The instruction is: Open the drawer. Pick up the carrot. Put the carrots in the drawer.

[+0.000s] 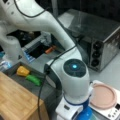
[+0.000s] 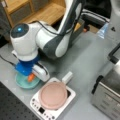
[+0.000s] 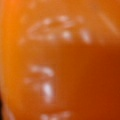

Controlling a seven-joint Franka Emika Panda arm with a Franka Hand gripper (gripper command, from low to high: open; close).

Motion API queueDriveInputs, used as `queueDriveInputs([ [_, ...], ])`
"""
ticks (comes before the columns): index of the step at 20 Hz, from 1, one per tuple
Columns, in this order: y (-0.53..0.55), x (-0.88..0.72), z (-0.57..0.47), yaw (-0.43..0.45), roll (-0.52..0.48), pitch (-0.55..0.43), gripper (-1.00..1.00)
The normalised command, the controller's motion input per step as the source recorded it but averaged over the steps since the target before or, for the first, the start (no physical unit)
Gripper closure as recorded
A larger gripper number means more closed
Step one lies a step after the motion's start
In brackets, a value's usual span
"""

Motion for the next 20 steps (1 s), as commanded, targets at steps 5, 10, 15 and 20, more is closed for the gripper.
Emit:
queueDriveInputs([
  [5,0.26,-0.31,0.1,-0.112,-0.14,0.007,1.0],
  [10,0.31,-0.34,0.04,-0.129,-0.148,-0.026,1.0],
  [15,0.24,-0.32,-0.02,-0.085,-0.153,-0.061,1.0],
  [20,0.11,-0.25,-0.06,-0.055,-0.153,-0.078,1.0],
])
